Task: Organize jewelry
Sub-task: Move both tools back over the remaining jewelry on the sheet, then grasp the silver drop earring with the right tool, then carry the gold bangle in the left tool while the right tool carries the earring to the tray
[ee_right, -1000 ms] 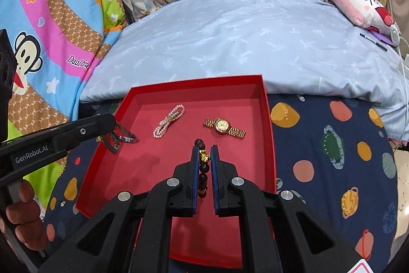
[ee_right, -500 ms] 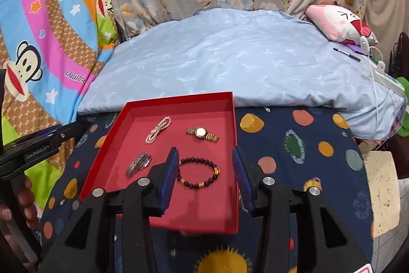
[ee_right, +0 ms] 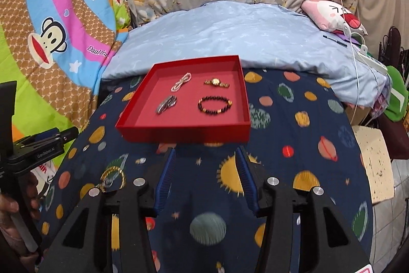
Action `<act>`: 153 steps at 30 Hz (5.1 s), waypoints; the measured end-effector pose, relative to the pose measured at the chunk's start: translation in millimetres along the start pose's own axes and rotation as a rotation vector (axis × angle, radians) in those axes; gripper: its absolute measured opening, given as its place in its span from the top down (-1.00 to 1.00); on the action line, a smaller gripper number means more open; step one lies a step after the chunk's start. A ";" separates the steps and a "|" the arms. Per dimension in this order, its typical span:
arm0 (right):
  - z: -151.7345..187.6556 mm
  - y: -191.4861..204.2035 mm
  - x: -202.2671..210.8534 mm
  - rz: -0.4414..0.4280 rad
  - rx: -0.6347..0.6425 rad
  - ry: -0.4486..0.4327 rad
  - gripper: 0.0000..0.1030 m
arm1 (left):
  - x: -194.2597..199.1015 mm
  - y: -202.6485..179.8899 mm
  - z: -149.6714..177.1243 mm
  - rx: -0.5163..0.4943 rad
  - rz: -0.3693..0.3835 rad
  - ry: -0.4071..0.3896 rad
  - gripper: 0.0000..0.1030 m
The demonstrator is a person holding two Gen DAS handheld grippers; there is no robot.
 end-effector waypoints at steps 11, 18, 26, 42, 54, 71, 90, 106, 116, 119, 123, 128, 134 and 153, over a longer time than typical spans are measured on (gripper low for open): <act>49.0 7.0 23.0 -0.013 -0.053 0.077 0.07 | -2.0 -18.9 65.0 -0.024 0.029 0.077 -0.65; 55.9 5.5 22.3 -0.015 -0.071 0.092 0.07 | -24.9 -41.8 81.9 -0.086 0.064 0.097 -0.66; 63.5 9.8 12.9 -0.035 -0.079 0.119 0.06 | -36.1 -53.1 84.1 -0.090 0.099 0.106 -0.46; 72.3 15.5 5.7 -0.048 -0.079 0.147 0.06 | -24.8 -56.4 79.6 -0.054 0.170 0.112 -0.04; 88.2 31.5 4.1 -0.085 -0.063 0.185 0.07 | 21.9 -17.7 55.3 -0.006 0.110 0.042 -0.04; 112.9 96.4 -9.8 -0.225 -0.008 0.258 0.28 | 48.7 25.0 77.2 0.027 0.071 0.077 -0.04; 114.0 102.2 -51.8 -0.179 0.048 0.255 0.48 | 44.6 19.0 82.2 0.033 0.096 0.094 -0.04; 109.6 101.2 -50.5 -0.172 0.080 0.242 0.83 | 47.2 12.8 82.6 0.036 0.108 0.093 -0.04; 75.8 87.7 -14.5 -0.182 0.016 0.151 0.83 | 56.3 8.3 77.8 0.039 0.120 0.075 -0.04; 63.7 79.9 -1.4 -0.175 0.006 0.117 0.83 | 61.0 4.9 74.1 0.039 0.129 0.064 -0.04; 47.1 68.1 16.1 -0.161 -0.001 0.071 0.83 | 66.9 0.2 67.8 0.036 0.138 0.047 -0.04; 33.5 54.2 33.8 -0.141 -0.003 0.031 0.83 | 74.3 -7.0 60.8 0.030 0.155 0.027 -0.04; 27.1 41.3 43.5 -0.118 -0.010 0.008 0.83 | 79.1 -17.6 53.4 0.018 0.171 0.011 -0.04; -11.2 12.0 3.4 -0.098 -0.011 -0.023 0.83 | 39.8 -59.6 5.1 -0.015 0.213 -0.039 -0.04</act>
Point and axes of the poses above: each gripper's, at about its wrist camera, not at the fingertips, and x roughly against the way its jaws point, y to its left, z to its underside, the point moved 4 cm from there along -x, roughly the way its jaws point, and after that the axes turned 15 degrees about -y, right-handed, at the moved point
